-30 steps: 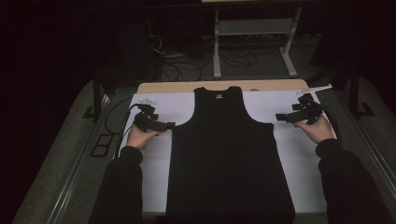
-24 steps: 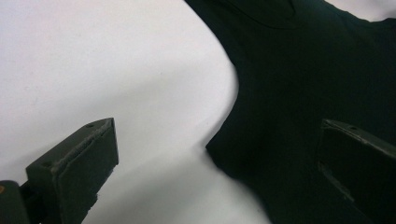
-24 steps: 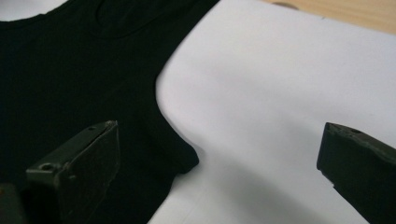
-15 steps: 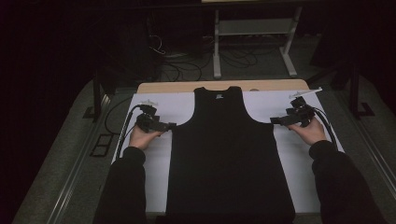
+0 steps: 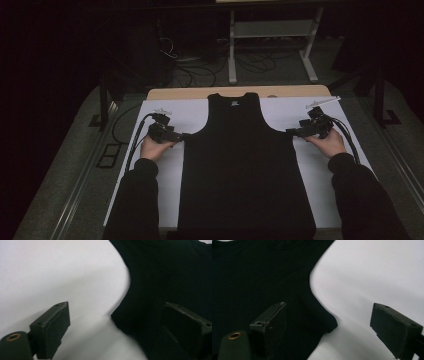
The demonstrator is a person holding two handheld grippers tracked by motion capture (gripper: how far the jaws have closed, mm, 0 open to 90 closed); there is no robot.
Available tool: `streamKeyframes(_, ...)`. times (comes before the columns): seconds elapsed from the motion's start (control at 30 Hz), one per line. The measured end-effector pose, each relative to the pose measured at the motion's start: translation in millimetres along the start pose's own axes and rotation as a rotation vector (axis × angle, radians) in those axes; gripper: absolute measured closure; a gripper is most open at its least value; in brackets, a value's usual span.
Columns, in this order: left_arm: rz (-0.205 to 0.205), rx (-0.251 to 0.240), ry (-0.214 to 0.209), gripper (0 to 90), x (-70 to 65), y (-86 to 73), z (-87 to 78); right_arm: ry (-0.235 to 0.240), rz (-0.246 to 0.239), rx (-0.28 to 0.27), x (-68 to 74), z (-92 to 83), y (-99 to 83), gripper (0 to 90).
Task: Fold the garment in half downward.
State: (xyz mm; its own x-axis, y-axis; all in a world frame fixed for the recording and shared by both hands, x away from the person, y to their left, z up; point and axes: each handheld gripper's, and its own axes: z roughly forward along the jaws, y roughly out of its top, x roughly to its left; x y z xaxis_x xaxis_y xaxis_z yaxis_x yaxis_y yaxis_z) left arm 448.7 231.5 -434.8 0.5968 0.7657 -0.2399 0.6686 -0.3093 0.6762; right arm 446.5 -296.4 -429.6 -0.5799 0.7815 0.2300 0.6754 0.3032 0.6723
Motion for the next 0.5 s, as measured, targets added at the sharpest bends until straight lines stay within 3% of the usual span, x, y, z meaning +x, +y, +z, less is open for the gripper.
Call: streamKeyframes(0.5, 0.021, 0.011, -0.006, 39.0, -8.5, 0.2, 7.2, -0.008, 0.001, 0.018, 2.2, 5.7, -10.3, 44.8)
